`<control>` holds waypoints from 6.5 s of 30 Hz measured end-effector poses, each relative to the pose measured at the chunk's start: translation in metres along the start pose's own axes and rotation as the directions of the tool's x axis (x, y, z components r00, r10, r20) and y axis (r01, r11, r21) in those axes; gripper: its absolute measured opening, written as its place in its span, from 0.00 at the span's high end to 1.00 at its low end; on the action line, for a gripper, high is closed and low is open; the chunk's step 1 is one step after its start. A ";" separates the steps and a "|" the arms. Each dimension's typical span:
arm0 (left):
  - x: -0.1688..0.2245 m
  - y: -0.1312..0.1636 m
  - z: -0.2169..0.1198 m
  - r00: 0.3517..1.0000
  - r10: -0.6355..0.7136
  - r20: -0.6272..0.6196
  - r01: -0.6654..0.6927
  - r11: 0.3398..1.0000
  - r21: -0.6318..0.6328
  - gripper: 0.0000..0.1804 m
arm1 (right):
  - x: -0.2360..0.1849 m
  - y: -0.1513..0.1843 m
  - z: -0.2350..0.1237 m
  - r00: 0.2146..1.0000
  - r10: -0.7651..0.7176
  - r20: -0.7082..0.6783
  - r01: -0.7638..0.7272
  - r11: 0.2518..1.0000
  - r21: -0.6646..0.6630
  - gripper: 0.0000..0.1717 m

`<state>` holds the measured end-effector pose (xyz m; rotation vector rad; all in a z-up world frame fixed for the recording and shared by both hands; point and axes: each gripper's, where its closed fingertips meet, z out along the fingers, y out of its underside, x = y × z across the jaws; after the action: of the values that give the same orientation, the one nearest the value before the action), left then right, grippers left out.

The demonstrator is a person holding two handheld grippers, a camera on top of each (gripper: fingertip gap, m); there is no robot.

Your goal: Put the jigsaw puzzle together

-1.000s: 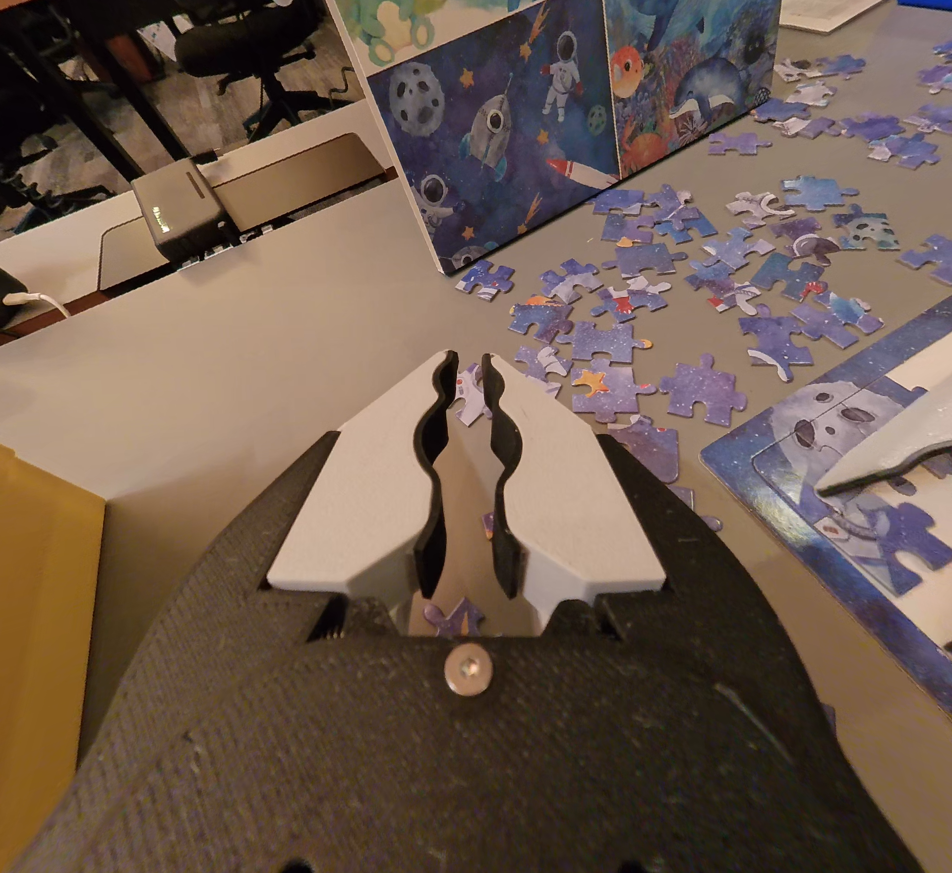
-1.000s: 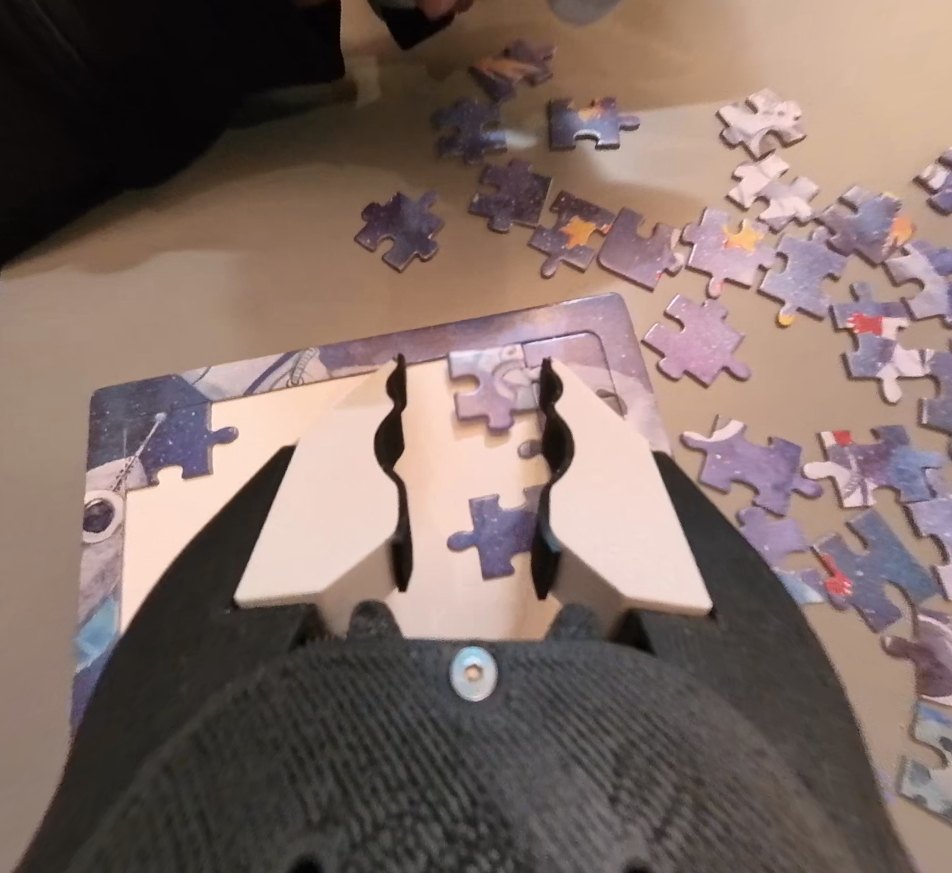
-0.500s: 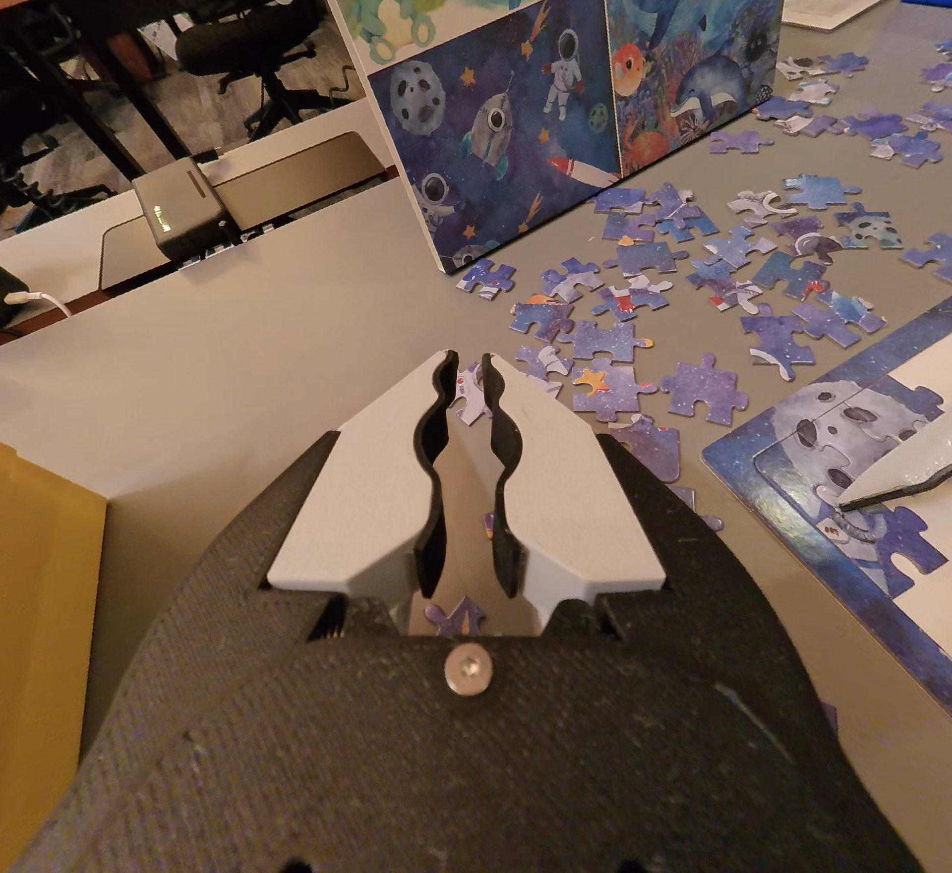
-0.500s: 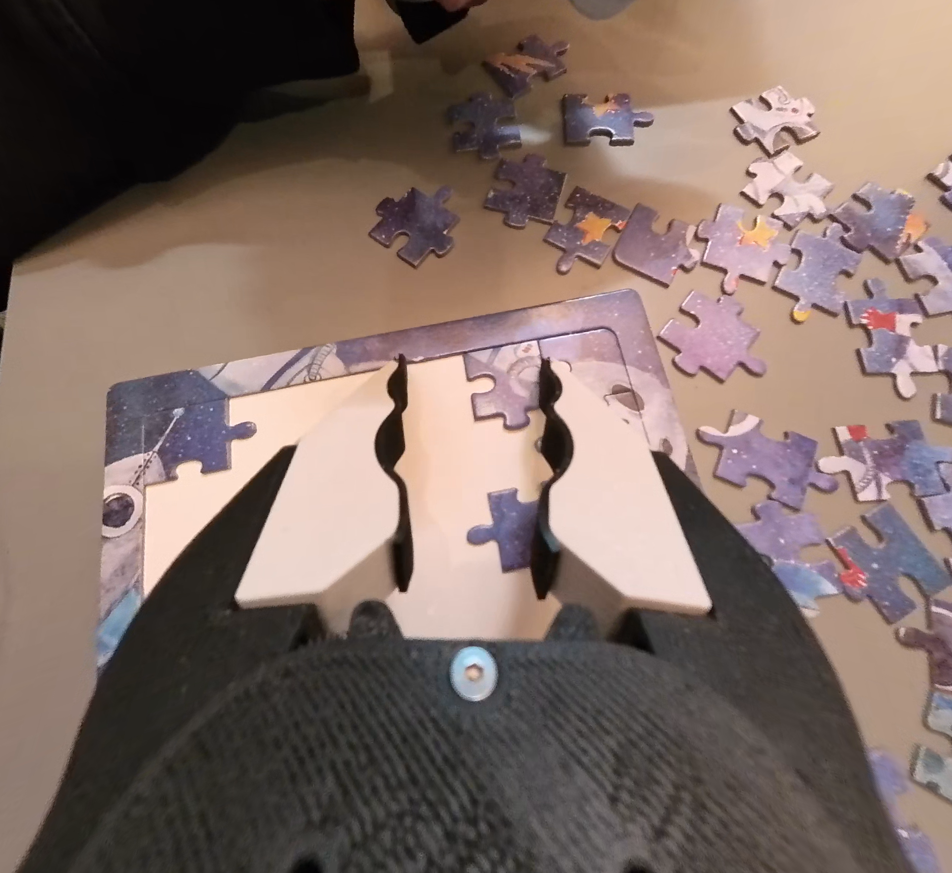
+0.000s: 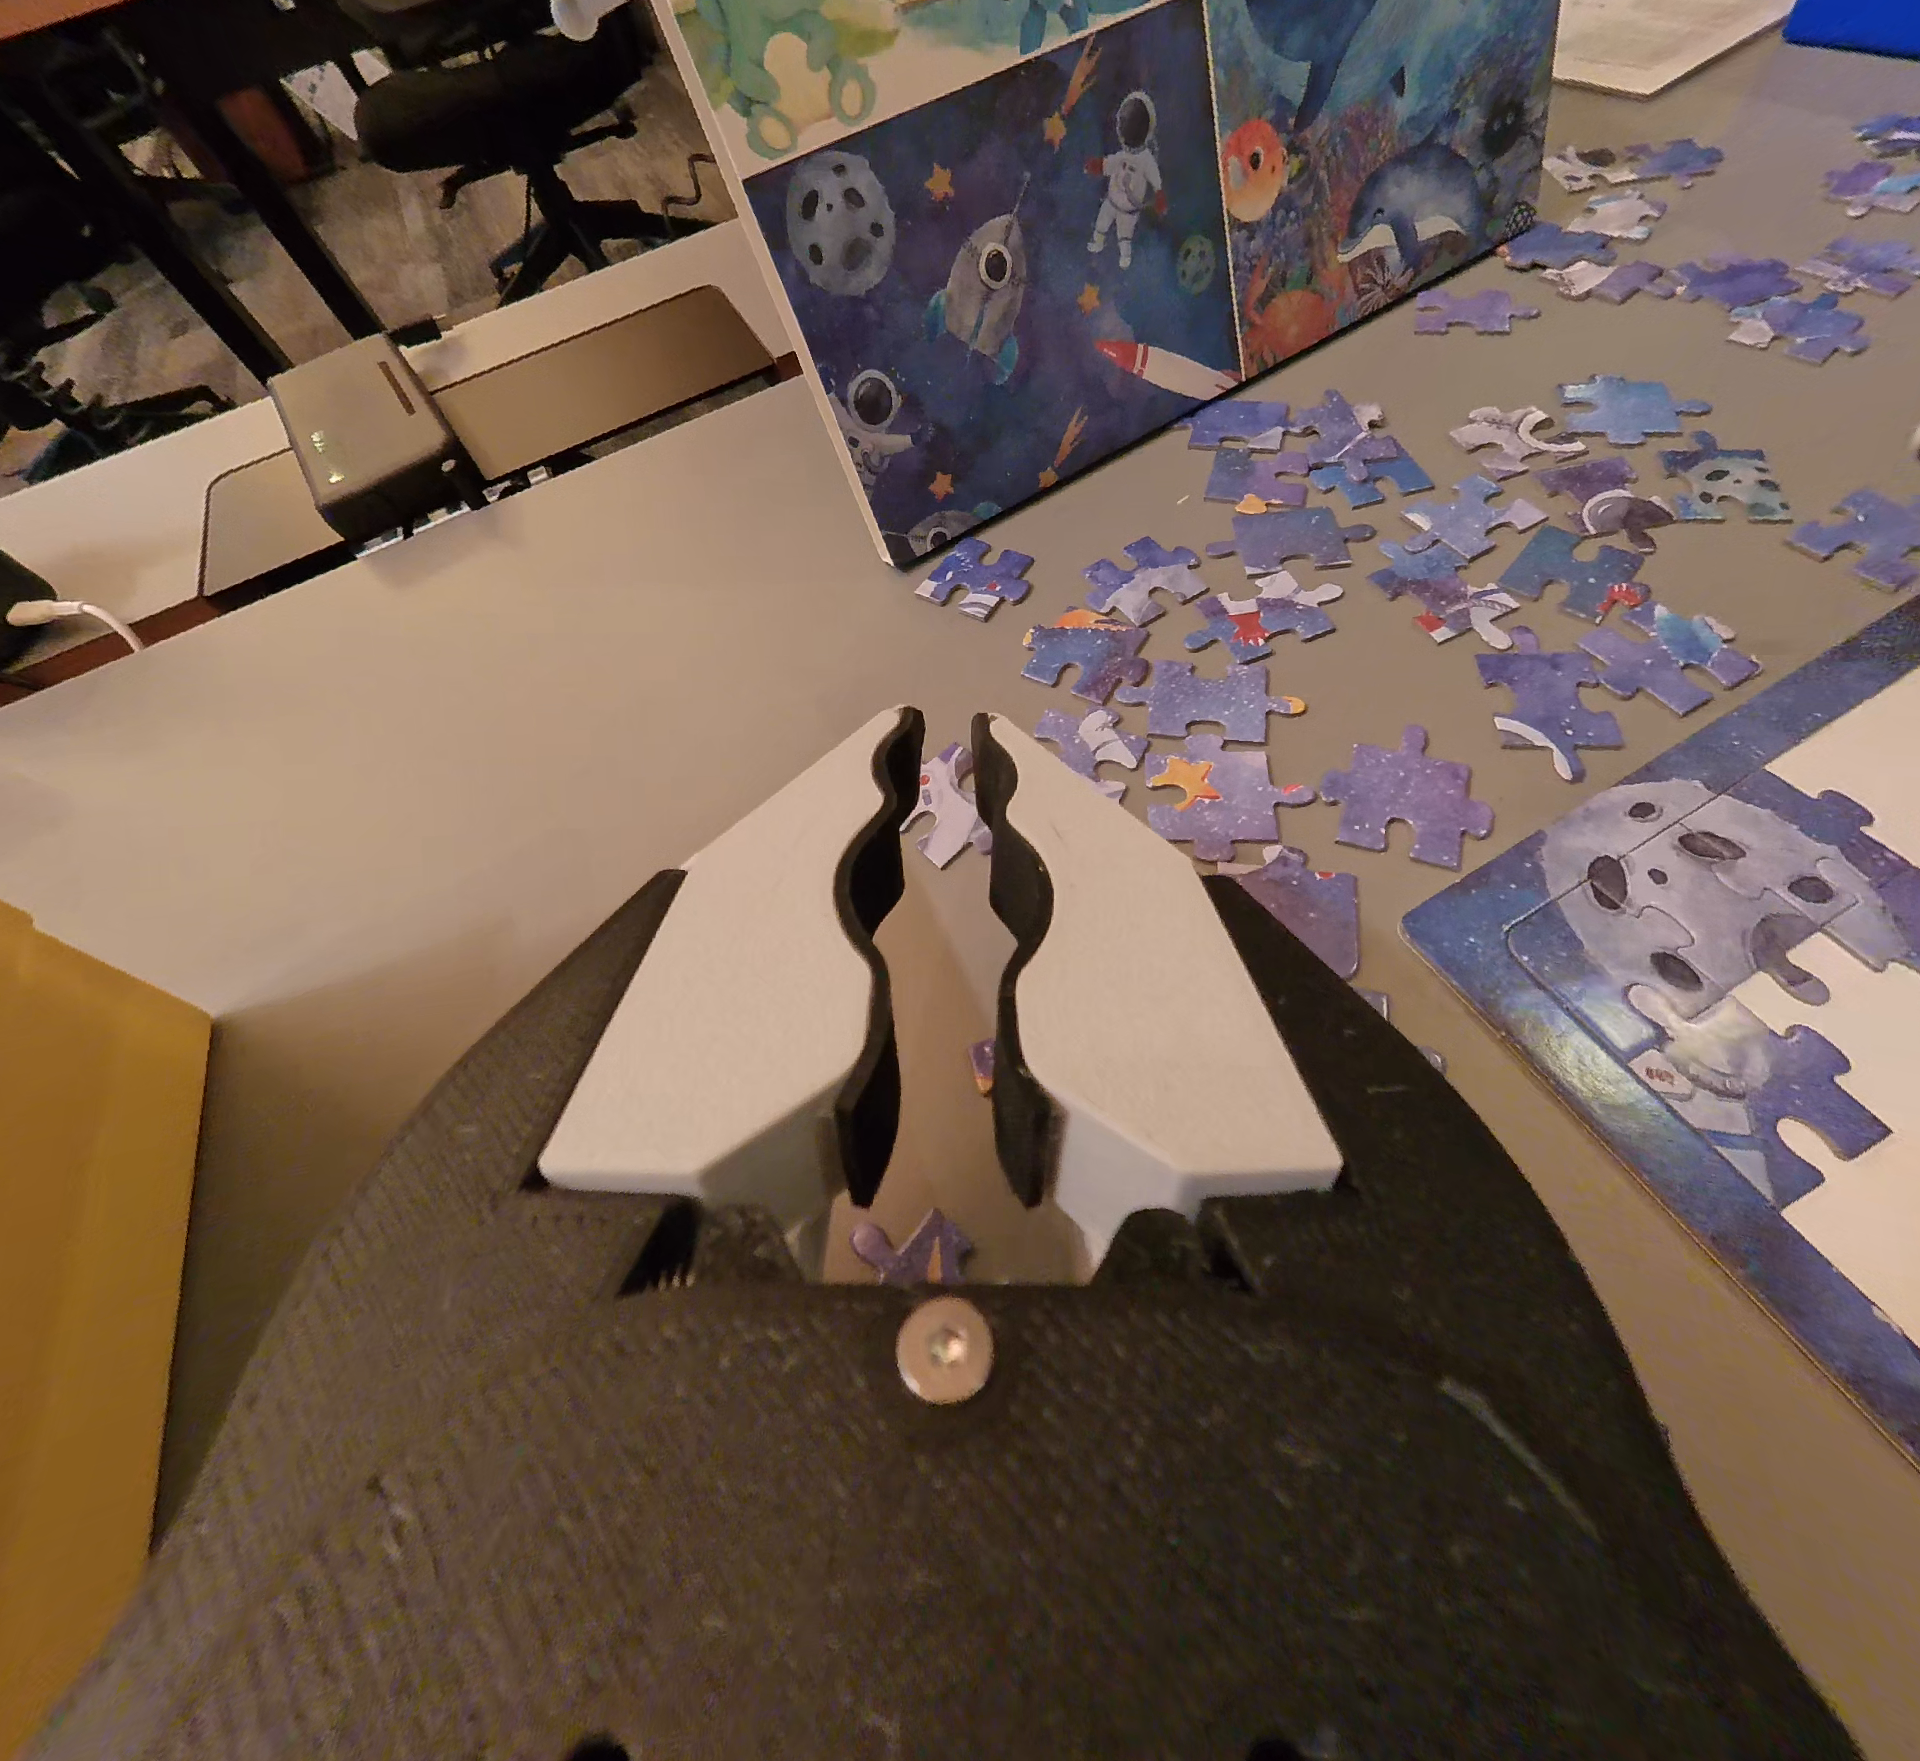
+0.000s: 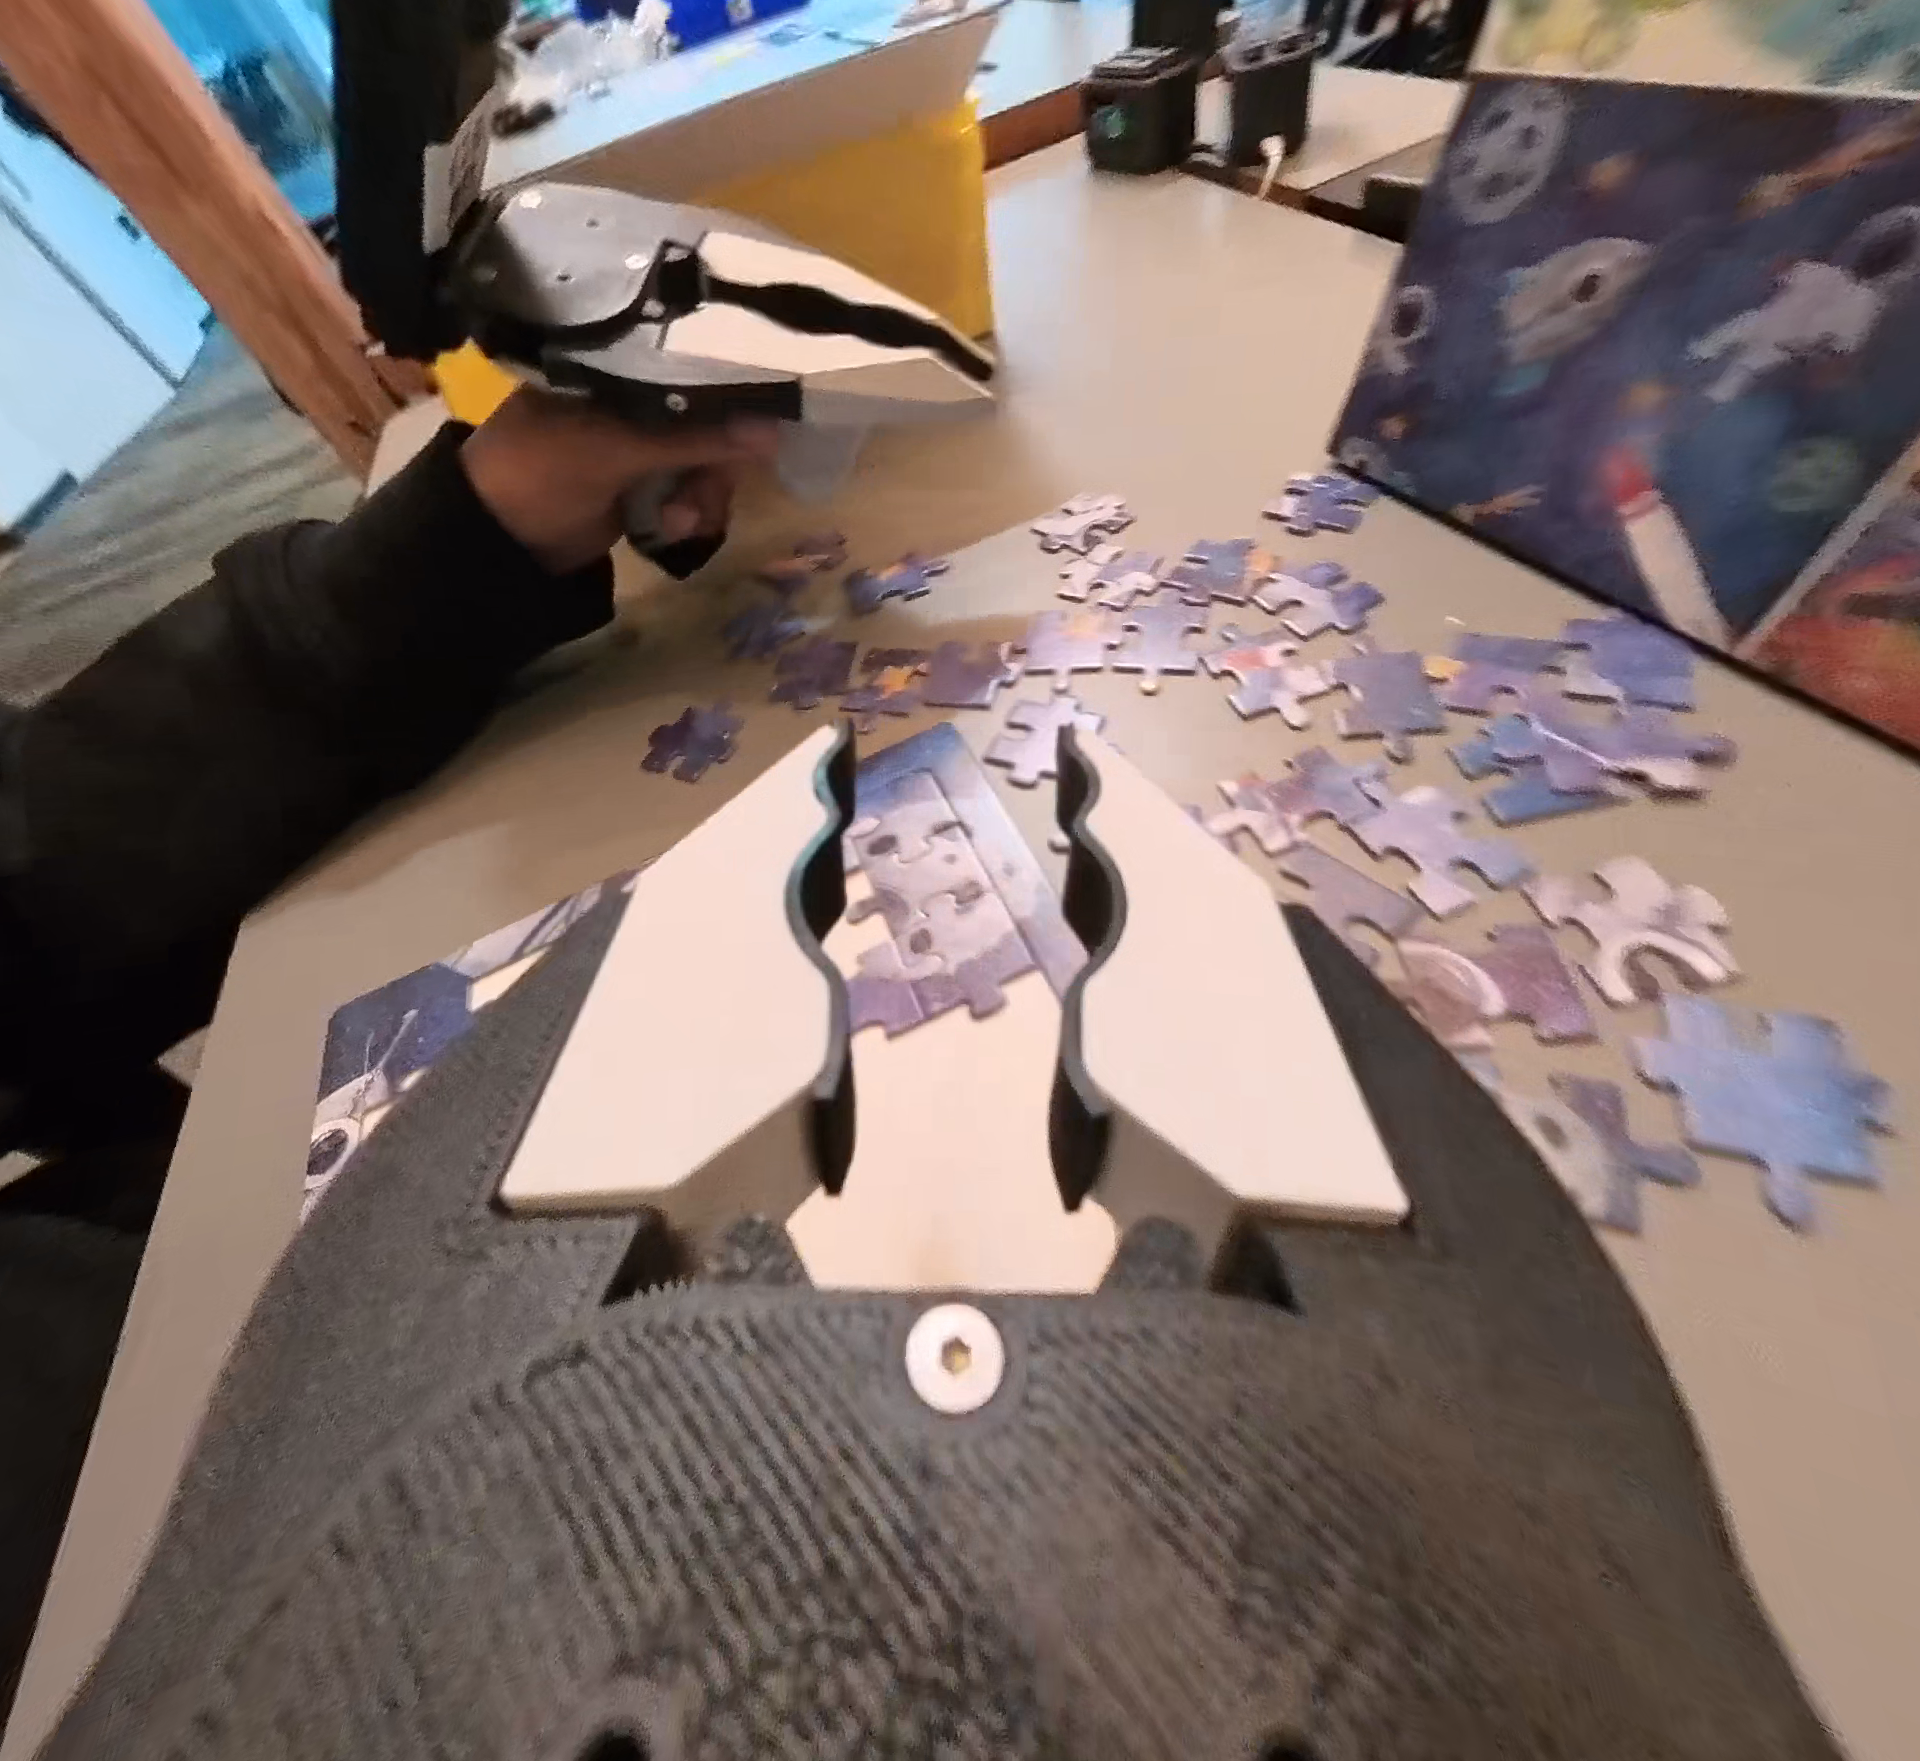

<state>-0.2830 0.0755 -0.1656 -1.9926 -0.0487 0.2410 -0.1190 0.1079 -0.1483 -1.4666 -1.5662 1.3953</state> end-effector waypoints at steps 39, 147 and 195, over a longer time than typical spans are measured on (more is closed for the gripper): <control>0.133 0.050 -0.008 0.793 0.168 -0.586 -0.323 0.931 -0.170 1.00 | -0.048 0.073 0.056 0.945 -0.321 0.061 0.319 0.864 -0.389 0.83; 0.118 0.039 0.001 0.839 0.070 -0.540 -0.199 0.963 -0.184 0.96 | -0.010 0.020 -0.120 0.787 -0.533 -0.312 0.548 0.836 -0.045 1.00; 0.117 0.039 0.002 0.842 0.061 -0.535 -0.192 0.963 -0.192 0.95 | -0.071 0.113 -0.062 0.754 -0.638 0.158 0.652 0.694 -0.306 0.91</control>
<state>-0.1716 0.0775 -0.2186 -2.2425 0.4290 -0.2489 -0.0072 0.0430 -0.2180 -0.8824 -2.1554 0.7523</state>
